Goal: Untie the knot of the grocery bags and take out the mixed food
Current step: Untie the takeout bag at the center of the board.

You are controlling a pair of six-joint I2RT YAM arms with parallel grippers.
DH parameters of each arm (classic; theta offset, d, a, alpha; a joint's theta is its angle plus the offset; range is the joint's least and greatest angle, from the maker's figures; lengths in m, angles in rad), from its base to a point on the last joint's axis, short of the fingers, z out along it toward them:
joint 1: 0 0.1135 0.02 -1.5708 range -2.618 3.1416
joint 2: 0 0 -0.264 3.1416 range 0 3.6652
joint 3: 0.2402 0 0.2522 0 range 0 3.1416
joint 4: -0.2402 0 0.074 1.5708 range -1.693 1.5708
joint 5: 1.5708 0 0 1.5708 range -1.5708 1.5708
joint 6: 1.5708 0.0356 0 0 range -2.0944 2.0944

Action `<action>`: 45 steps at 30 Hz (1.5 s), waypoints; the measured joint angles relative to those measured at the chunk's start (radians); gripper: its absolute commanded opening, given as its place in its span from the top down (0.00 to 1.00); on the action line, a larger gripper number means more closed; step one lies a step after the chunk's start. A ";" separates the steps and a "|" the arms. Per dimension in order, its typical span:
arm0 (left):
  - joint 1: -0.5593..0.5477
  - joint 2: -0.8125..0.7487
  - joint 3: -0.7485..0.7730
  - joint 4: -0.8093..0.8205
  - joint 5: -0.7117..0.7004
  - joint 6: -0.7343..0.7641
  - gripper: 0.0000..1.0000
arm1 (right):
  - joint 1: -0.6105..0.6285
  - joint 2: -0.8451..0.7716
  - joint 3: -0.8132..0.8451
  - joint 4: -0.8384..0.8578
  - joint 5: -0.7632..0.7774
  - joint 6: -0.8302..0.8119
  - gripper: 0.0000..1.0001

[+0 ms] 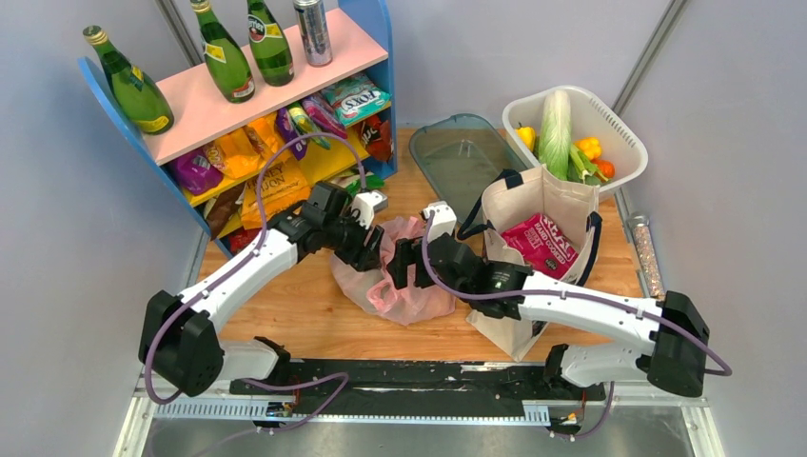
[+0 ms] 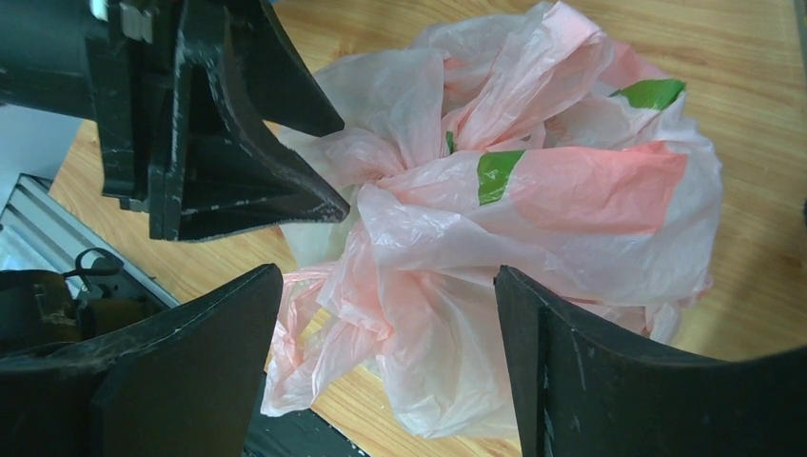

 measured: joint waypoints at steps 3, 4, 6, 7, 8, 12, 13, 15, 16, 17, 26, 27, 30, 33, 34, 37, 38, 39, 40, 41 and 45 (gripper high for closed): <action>0.000 0.025 0.018 0.002 0.000 -0.004 0.45 | 0.000 0.040 0.000 0.000 -0.002 0.018 0.27; 0.000 0.030 0.021 0.002 0.000 -0.006 0.46 | 0.000 0.053 0.000 0.000 -0.003 0.020 0.29; 0.000 0.039 0.023 0.007 0.004 -0.010 0.50 | 0.000 0.077 0.000 0.000 -0.005 0.026 0.34; 0.000 0.042 0.023 0.008 0.005 -0.013 0.52 | 0.000 0.087 0.000 0.000 -0.006 0.028 0.38; 0.000 0.043 0.023 0.008 0.007 -0.015 0.54 | 0.000 0.099 0.000 0.000 -0.006 0.033 0.42; 0.000 0.045 0.023 0.017 0.022 -0.024 0.71 | 0.000 0.128 0.000 0.000 -0.008 0.043 0.61; 0.000 0.046 0.023 0.019 0.024 -0.024 0.74 | 0.000 0.136 0.000 0.000 -0.007 0.048 0.68; 0.000 0.047 0.023 0.021 0.027 -0.026 0.84 | 0.000 0.148 0.002 0.000 -0.002 0.052 0.83; 0.000 0.047 0.023 0.023 0.027 -0.028 0.91 | 0.000 0.155 0.004 0.000 0.001 0.053 0.90; 0.000 0.047 0.023 0.023 0.028 -0.026 0.94 | 0.000 0.161 0.006 0.000 0.004 0.052 0.97; -0.001 0.045 0.021 0.024 -0.007 -0.026 1.00 | 0.000 0.174 0.013 0.000 0.056 0.058 1.00; -0.001 0.041 0.021 0.023 -0.029 -0.026 1.00 | 0.000 0.170 0.011 0.000 0.069 0.059 1.00; -0.003 0.014 0.019 0.022 -0.099 -0.027 1.00 | 0.000 0.143 -0.011 0.001 0.111 0.062 1.00; -0.003 -0.024 0.010 0.023 -0.164 -0.030 1.00 | -0.001 0.111 -0.043 -0.002 0.161 0.067 1.00; -0.004 -0.035 0.008 0.022 -0.186 -0.031 1.00 | -0.002 0.105 -0.050 -0.003 0.176 0.069 1.00; -0.005 -0.052 0.008 0.022 -0.241 -0.036 1.00 | -0.007 0.097 -0.064 -0.007 0.206 0.077 1.00; -0.005 -0.053 0.008 0.022 -0.254 -0.038 1.00 | -0.009 0.097 -0.068 -0.009 0.212 0.079 1.00; -0.006 -0.053 0.007 0.021 -0.267 -0.042 1.00 | -0.010 0.097 -0.070 -0.013 0.217 0.082 1.00; -0.006 -0.053 0.007 0.020 -0.281 -0.043 1.00 | -0.011 0.097 -0.070 -0.021 0.223 0.086 1.00; -0.006 -0.053 0.007 0.018 -0.293 -0.045 1.00 | -0.011 0.097 -0.070 -0.023 0.227 0.090 1.00; -0.006 -0.053 0.007 0.006 -0.332 -0.049 1.00 | -0.011 0.097 -0.070 -0.042 0.243 0.103 1.00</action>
